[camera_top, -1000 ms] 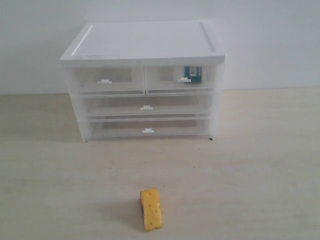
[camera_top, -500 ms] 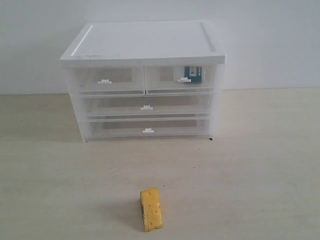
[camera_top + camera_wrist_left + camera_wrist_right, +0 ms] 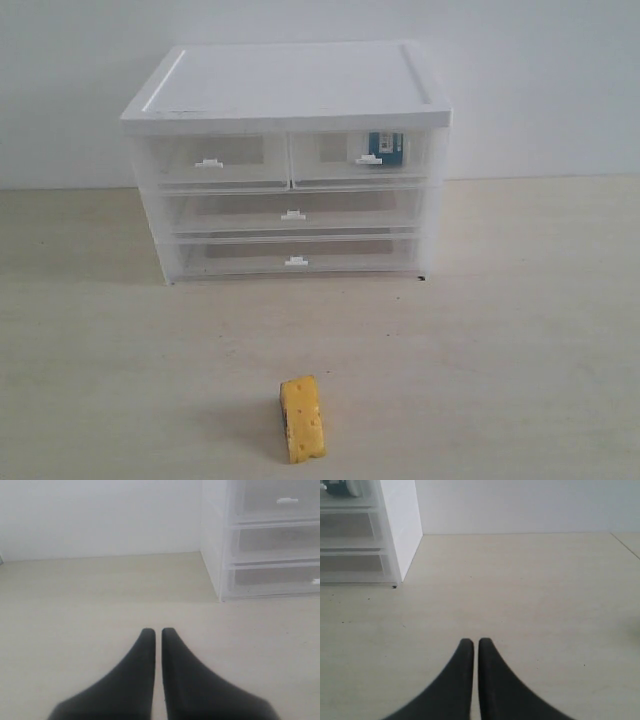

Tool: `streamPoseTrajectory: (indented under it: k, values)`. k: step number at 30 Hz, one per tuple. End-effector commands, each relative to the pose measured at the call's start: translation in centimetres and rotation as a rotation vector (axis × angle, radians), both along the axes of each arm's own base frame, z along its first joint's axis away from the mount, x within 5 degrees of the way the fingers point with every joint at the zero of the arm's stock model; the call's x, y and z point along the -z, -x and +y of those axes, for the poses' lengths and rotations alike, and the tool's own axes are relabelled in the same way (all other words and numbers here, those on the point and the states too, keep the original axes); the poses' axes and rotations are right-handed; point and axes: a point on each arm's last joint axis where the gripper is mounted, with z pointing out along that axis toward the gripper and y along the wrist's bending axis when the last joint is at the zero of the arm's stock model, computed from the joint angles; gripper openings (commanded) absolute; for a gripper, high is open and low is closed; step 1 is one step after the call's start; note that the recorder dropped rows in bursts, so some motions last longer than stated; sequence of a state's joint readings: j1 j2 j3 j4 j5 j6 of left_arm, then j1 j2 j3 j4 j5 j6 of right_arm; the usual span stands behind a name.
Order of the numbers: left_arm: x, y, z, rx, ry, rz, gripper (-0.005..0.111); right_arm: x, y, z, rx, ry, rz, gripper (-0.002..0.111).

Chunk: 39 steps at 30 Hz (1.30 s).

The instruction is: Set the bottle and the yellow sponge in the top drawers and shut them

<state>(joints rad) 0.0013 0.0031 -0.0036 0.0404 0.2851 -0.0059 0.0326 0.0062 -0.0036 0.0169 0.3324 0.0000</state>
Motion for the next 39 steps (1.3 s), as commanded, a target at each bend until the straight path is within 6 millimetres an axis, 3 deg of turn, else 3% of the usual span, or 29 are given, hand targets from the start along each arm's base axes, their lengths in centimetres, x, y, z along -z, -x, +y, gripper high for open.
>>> streamPoseTrajectory:
  k: [1, 14, 16, 24, 29, 39]
  values:
    - [0.1, 0.0, 0.0, -0.004, 0.008, 0.0, 0.004, 0.0, 0.0, 0.0, 0.001, 0.002, -0.013, 0.001]
    - [0.1, 0.0, 0.0, -0.004, 0.008, 0.0, 0.004, 0.0, 0.0, 0.0, 0.003, -0.003, -0.013, 0.001]
    - [-0.2, 0.0, 0.1, 0.001, -0.074, -0.027, 0.004, 0.0, 0.0, 0.0, 0.003, -0.003, -0.013, 0.001]
    - [-0.4, -0.1, 0.1, 0.005, -0.094, -0.052, 0.004, 0.0, 0.0, 0.0, 0.003, -0.003, -0.013, 0.001]
    - [-0.4, -0.1, -0.1, 0.001, 0.027, -0.061, 0.004, 0.0, 0.0, 0.0, 0.003, -0.003, -0.013, 0.001]
    - [-2.2, -0.2, -0.1, -0.007, 0.29, -0.254, 0.004, 0.0, 0.0, 0.0, 0.003, -0.003, -0.013, 0.001]
